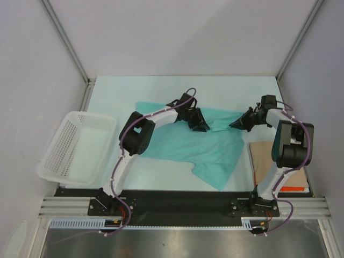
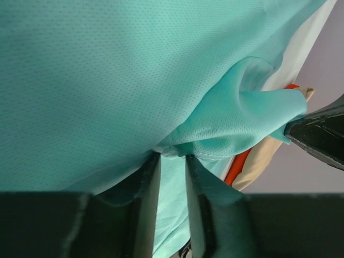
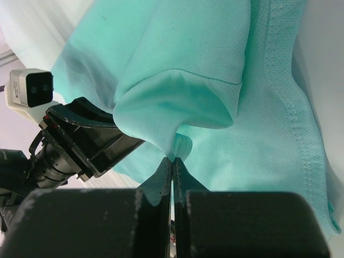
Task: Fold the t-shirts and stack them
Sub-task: Fold the tshirt
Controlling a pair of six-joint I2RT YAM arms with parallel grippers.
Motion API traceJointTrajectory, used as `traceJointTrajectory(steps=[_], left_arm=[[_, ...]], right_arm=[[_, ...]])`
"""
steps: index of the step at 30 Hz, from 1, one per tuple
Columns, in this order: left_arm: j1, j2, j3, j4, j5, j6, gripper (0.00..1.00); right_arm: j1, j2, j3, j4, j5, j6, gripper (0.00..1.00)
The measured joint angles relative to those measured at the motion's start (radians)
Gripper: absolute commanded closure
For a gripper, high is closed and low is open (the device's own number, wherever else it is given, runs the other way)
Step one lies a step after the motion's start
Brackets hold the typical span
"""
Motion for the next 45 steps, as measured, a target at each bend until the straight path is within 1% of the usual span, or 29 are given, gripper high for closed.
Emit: traceJointTrajectory(steps=[2,3,5,6,7,11,16,19,24,30,31,32,33,34,35,38,41,44,45], left_arm=[[-0.002,0.009,0.016,-0.013,-0.006,0.0,0.74],[-0.003,0.015,0.026,-0.017,-0.006,0.0,0.8],[-0.005,0.024,0.034,-0.017,-0.013,-0.001,0.88],[-0.006,0.026,0.035,-0.016,-0.013,-0.001,0.97],[-0.006,0.027,0.037,-0.018,-0.014,-0.002,1.0],[-0.011,0.027,0.053,-0.043,-0.039,0.018,1.0],[-0.02,0.018,0.083,-0.106,-0.094,0.082,1.0],[-0.021,-0.016,0.075,-0.167,-0.148,0.14,1.0],[-0.012,-0.105,0.016,-0.229,-0.213,0.211,1.0],[-0.002,-0.176,-0.012,-0.261,-0.208,0.267,1.0],[-0.001,-0.18,-0.021,-0.26,-0.203,0.272,1.0],[-0.001,-0.184,-0.035,-0.256,-0.195,0.277,0.99],[-0.001,-0.187,-0.052,-0.249,-0.185,0.28,0.98],[-0.001,-0.187,-0.068,-0.248,-0.178,0.283,0.98],[-0.001,-0.187,-0.082,-0.246,-0.172,0.288,0.95],[0.002,-0.187,-0.111,-0.249,-0.148,0.305,0.89],[0.01,-0.187,-0.117,-0.249,-0.13,0.334,0.85],[0.031,-0.196,-0.131,-0.246,-0.124,0.366,0.78],[0.042,-0.203,-0.14,-0.244,-0.123,0.376,0.78]], right_arm=[[0.0,0.0,0.0,-0.001,0.0,-0.006,1.0],[0.0,0.0,0.0,-0.001,0.0,-0.008,1.0],[0.0,0.0,0.0,-0.001,0.0,-0.011,1.0],[0.0,0.0,0.0,-0.002,0.0,-0.011,1.0],[0.0,0.0,0.0,-0.002,0.0,-0.011,1.0],[0.0,0.0,0.0,-0.01,0.001,-0.015,1.0],[0.0,-0.001,0.01,-0.055,0.016,-0.029,1.0],[0.0,-0.008,0.034,-0.109,0.043,-0.039,1.0],[0.0,-0.026,0.101,-0.226,0.083,-0.067,1.0],[0.01,-0.025,0.114,-0.299,0.105,-0.082,1.0],[0.013,-0.024,0.114,-0.304,0.105,-0.082,0.98],[0.016,-0.022,0.114,-0.307,0.105,-0.082,0.92],[0.02,-0.018,0.114,-0.309,0.105,-0.082,0.83],[0.024,-0.013,0.113,-0.311,0.106,-0.081,0.8],[0.03,-0.007,0.112,-0.312,0.111,-0.089,0.79],[0.046,-0.001,0.101,-0.322,0.187,-0.122,0.79],[0.092,-0.003,0.102,-0.358,0.376,-0.185,0.77],[0.153,-0.012,0.113,-0.386,0.492,-0.227,0.76],[0.174,-0.018,0.119,-0.392,0.518,-0.236,0.75]])
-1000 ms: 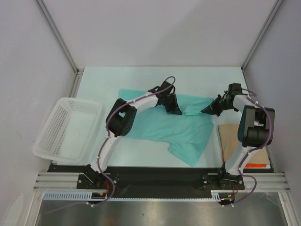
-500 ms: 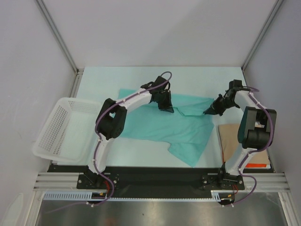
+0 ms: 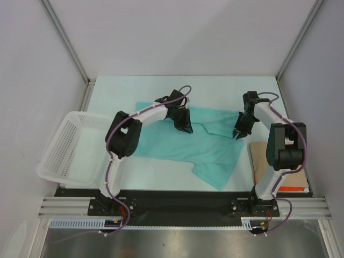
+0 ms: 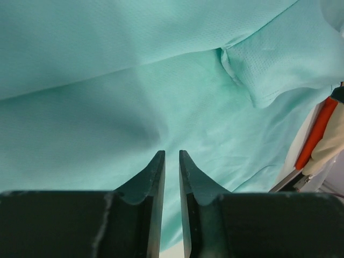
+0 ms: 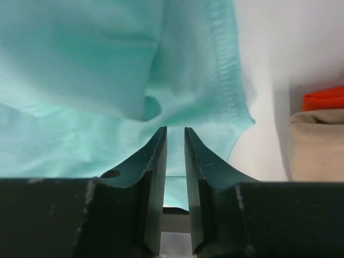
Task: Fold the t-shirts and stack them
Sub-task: Fold the tshirt
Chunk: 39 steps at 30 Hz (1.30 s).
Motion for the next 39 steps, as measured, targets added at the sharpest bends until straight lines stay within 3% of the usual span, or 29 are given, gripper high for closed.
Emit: traceJointTrajectory(steps=[6,11,17,26,33,39], left_arm=[[0.053,-0.034,-0.01,0.021,0.047,0.025,0.79],[0.066,-0.054,-0.038,0.048,0.07,0.026,0.79],[0.117,-0.126,-0.161,0.071,0.089,0.026,0.8],[0.2,-0.217,-0.288,0.116,0.1,0.026,0.8],[0.208,-0.238,-0.312,0.122,0.119,0.035,0.8],[0.212,-0.239,-0.315,0.126,0.126,0.048,0.79]], right_arm=[[0.184,-0.025,0.065,0.007,0.082,-0.069,0.59],[0.36,0.013,0.214,0.035,0.132,-0.12,0.56],[0.443,0.185,0.357,0.063,0.202,-0.142,0.55],[0.53,0.317,0.4,0.009,0.386,-0.187,0.56],[0.552,0.354,0.423,-0.008,0.544,-0.218,0.72],[0.55,0.389,0.465,-0.018,0.652,-0.252,0.73]])
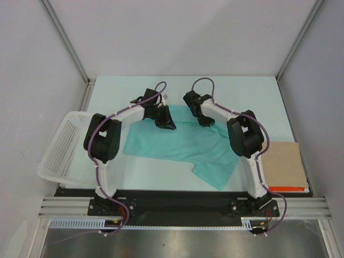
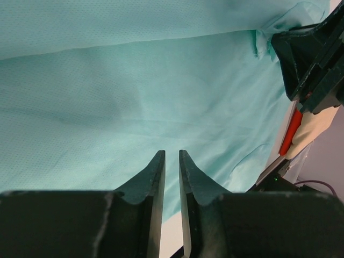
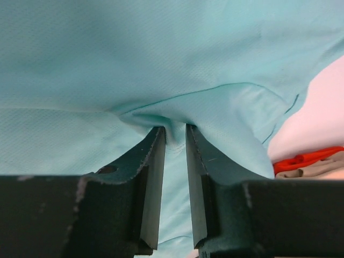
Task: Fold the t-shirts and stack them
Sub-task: Fold the tshirt
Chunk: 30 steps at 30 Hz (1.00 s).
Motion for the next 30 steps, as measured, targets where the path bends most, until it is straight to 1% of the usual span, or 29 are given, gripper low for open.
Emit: traceJointTrajectory(steps=[2,3,4,6,8,10,11,15,17,19,23,30], left_arm=[[0.0,0.0,-0.001,0.006,0.005,0.003,0.75],[0.0,0.0,-0.002,0.012,0.013,0.003,0.74],[0.0,0.0,-0.004,0.027,0.028,0.002,0.7],[-0.006,0.0,-0.011,0.069,0.063,-0.008,0.66],[-0.014,0.006,-0.019,0.13,0.105,-0.033,0.6],[-0.035,0.024,-0.026,0.225,0.153,-0.082,0.55],[-0.051,0.039,-0.027,0.272,0.172,-0.106,0.54],[-0.137,0.12,-0.011,0.438,0.233,-0.211,0.54],[-0.179,0.165,0.003,0.502,0.246,-0.262,0.56],[-0.211,0.195,0.011,0.541,0.258,-0.299,0.59],[-0.238,0.232,0.036,0.565,0.259,-0.348,0.6],[-0.213,0.232,0.101,0.513,0.235,-0.333,0.61]], right_arm=[[0.0,0.003,0.005,0.0,0.015,-0.011,0.73],[-0.002,0.003,0.008,-0.001,0.02,-0.014,0.72],[-0.003,0.003,0.011,-0.002,0.023,-0.017,0.72],[-0.007,0.008,0.024,-0.005,0.026,-0.021,0.71],[-0.011,0.017,0.045,-0.009,0.026,-0.022,0.7],[-0.018,0.026,0.066,-0.013,0.026,-0.022,0.69],[-0.024,0.026,0.074,-0.014,0.022,-0.022,0.68],[-0.06,0.026,0.086,-0.018,-0.011,-0.02,0.61],[-0.083,0.026,0.086,-0.027,-0.034,-0.019,0.58],[-0.105,0.024,0.085,-0.035,-0.051,-0.02,0.57],[-0.153,-0.005,0.063,-0.036,-0.074,-0.02,0.56],[-0.236,-0.027,0.084,-0.046,-0.11,-0.013,0.55]])
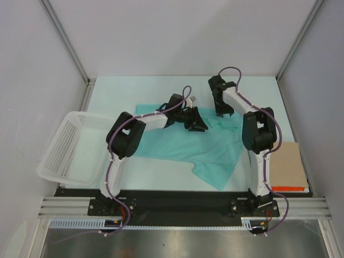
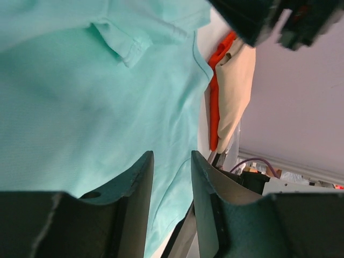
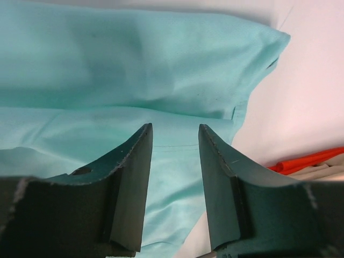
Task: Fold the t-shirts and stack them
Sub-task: Fold the tshirt
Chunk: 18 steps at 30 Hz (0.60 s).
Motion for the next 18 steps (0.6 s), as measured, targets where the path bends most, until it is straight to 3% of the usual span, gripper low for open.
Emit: traceJointTrajectory(steps=[6,9,13,18], left_arm=[[0.054,-0.027,0.006,-0.17,-0.055,0.103,0.59],[0.141,-0.076,0.004,-0.309,-0.116,0.192,0.57],[0.307,-0.18,-0.02,-0.453,-0.223,0.288,0.54],[0.452,-0.248,-0.022,-0.554,-0.34,0.362,0.6]], right_arm=[[0.001,0.0,0.095,-0.021,-0.079,0.038,0.52],[-0.008,-0.013,0.095,-0.035,-0.171,0.092,0.5],[-0.074,-0.118,-0.068,-0.014,-0.34,0.19,0.49],[-0.253,-0.301,-0.33,0.043,-0.552,0.305,0.48]])
